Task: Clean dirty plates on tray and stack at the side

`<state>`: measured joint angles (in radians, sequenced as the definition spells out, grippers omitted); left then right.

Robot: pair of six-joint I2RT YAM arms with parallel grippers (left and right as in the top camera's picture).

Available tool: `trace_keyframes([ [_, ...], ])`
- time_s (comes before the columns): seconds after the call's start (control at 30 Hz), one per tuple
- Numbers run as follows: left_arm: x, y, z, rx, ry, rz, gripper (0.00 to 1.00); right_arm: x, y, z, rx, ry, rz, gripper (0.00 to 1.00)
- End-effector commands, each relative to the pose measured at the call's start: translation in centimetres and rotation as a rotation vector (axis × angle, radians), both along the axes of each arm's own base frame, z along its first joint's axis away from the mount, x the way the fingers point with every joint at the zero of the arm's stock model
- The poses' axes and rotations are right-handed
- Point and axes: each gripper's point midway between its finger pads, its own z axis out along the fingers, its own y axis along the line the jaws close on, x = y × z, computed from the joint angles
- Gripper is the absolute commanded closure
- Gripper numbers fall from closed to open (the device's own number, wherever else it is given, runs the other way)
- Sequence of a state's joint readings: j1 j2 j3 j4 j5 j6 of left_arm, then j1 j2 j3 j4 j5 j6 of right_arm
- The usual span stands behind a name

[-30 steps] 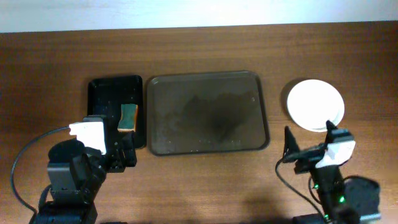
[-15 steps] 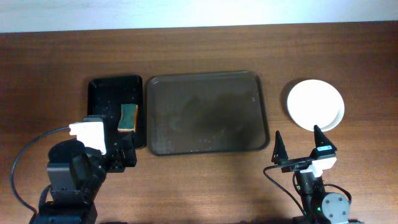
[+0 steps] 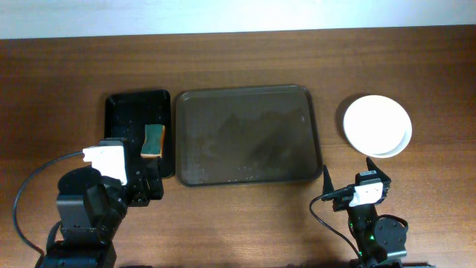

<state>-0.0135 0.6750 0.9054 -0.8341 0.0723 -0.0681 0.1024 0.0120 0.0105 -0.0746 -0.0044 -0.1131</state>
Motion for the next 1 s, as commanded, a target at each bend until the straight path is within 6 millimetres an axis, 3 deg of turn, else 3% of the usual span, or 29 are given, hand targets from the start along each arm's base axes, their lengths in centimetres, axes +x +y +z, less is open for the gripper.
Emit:
trace_keyframes([
  [0.0,-0.07,-0.05,-0.31,0.001,0.006,-0.009,0.01,-0.03,0.00,-0.17,-0.010,0.000,0.004,0.01],
  [0.97,-0.29,-0.05,-0.62,0.002,0.021,-0.009,0.01,-0.03,0.00,-0.17,-0.010,0.000,0.004,0.01],
])
